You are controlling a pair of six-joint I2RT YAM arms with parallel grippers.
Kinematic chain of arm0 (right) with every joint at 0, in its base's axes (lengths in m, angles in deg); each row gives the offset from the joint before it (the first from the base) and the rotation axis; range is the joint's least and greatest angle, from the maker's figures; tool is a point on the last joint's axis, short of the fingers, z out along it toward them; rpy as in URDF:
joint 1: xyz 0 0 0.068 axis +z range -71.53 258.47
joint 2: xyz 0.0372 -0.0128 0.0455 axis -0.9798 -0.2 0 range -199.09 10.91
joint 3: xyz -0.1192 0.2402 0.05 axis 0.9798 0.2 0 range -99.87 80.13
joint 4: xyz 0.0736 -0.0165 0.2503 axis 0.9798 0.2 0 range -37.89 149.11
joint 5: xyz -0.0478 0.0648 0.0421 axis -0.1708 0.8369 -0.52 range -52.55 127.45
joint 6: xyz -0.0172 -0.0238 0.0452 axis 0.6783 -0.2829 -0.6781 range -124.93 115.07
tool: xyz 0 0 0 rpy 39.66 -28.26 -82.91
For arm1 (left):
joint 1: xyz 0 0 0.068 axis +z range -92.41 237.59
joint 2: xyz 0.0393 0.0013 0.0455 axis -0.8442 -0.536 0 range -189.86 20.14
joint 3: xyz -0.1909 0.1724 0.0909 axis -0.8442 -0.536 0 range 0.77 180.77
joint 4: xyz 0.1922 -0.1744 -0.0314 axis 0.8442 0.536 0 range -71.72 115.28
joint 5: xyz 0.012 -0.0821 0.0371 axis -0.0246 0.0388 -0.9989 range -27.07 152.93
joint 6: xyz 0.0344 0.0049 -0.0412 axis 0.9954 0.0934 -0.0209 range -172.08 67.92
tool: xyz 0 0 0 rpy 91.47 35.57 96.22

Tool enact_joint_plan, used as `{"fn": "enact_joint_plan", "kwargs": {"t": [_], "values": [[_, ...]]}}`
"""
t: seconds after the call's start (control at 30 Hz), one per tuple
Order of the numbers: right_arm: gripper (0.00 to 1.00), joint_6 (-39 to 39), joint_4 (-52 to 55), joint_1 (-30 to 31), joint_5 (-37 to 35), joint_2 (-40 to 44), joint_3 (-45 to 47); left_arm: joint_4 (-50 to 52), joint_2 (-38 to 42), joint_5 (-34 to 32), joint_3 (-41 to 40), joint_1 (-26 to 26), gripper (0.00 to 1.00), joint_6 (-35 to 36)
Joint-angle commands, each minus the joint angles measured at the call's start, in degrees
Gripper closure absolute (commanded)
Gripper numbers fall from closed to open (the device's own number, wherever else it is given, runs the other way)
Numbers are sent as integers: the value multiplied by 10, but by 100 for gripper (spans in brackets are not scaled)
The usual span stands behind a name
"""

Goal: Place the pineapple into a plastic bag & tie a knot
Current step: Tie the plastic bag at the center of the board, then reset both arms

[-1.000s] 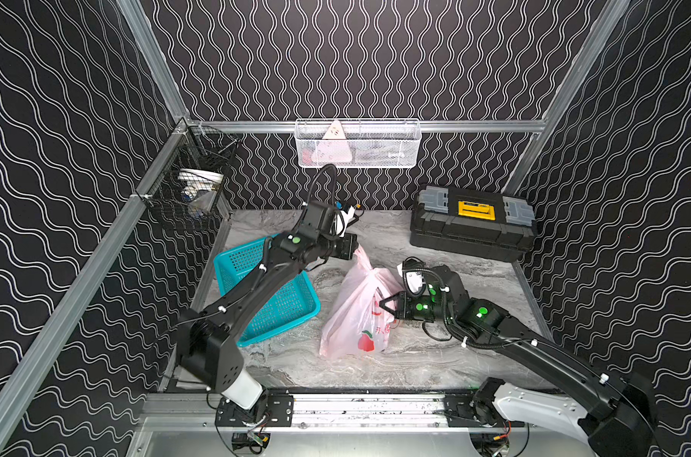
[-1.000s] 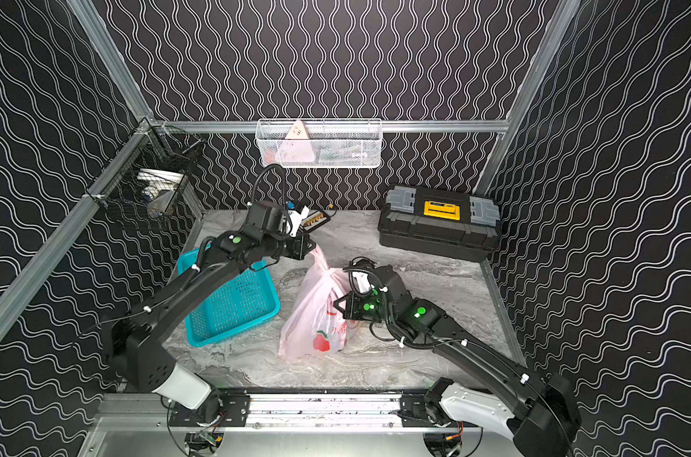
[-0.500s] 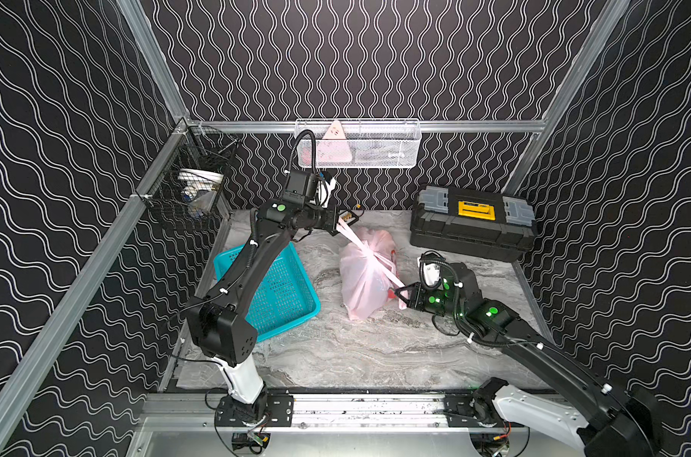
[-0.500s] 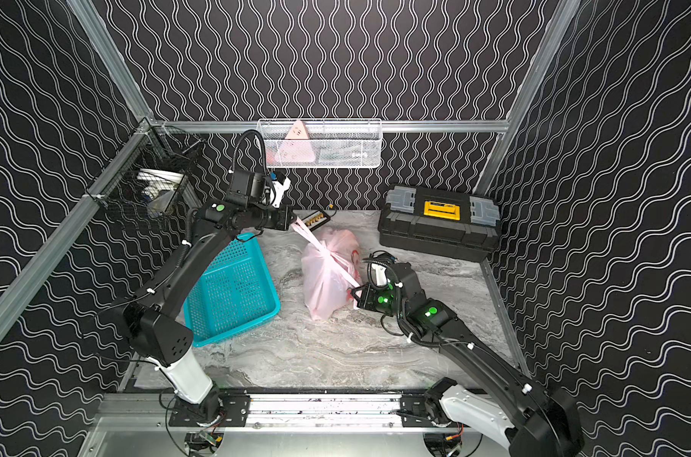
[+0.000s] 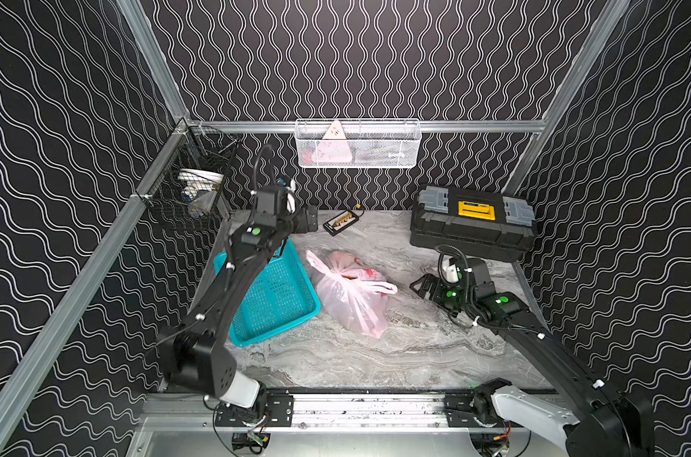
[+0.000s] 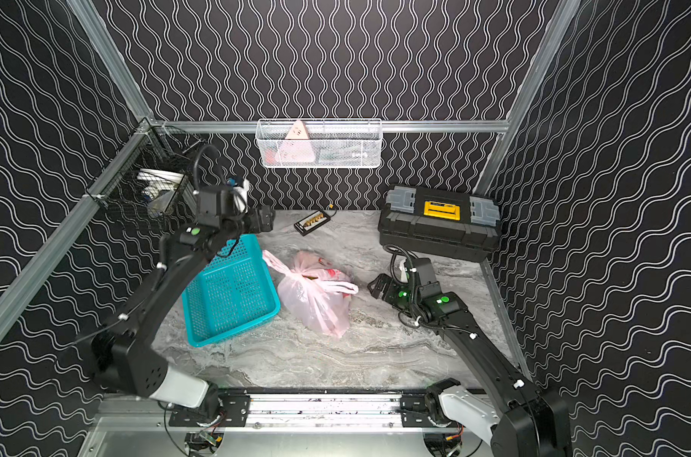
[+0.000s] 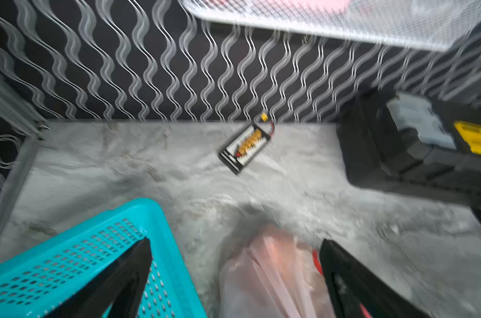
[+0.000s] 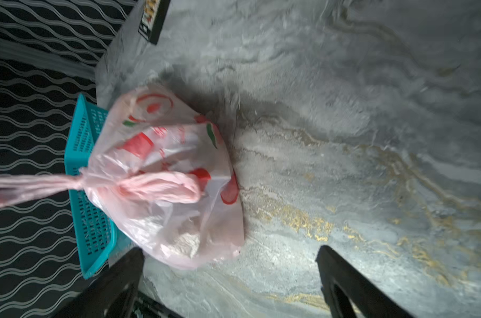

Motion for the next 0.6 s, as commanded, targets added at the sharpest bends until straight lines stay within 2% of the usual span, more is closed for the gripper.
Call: {"fn": "enact_joint_plan", "kwargs": {"t": [0.0, 0.1, 0.13, 0.23, 0.3, 0.4, 0.5, 0.57], "values": [[0, -4, -50, -3, -151, 12, -24, -108, 49, -1, -61, -1, 1, 30], [0, 57, -96, -5, -225, -2, -51, -61, 76, -9, -78, -1, 1, 33], [0, 69, -103, -5, -270, -12, -58, -56, 86, -19, -88, -2, 2, 36], [0, 89, -174, -10, -374, -47, -50, -79, 115, -55, -139, -2, 6, 40], [0, 162, -251, -10, -417, -70, -30, -151, 143, -70, -210, -2, 13, 36], [0, 266, -368, -13, -478, -111, 14, -327, 191, -50, -347, -1, 9, 95], [0, 331, -470, -28, -478, -131, 79, -458, 211, -136, -455, -2, 1, 96], [0, 350, -524, -46, -453, -134, 133, -484, 198, -178, -490, -1, 1, 110]]}}
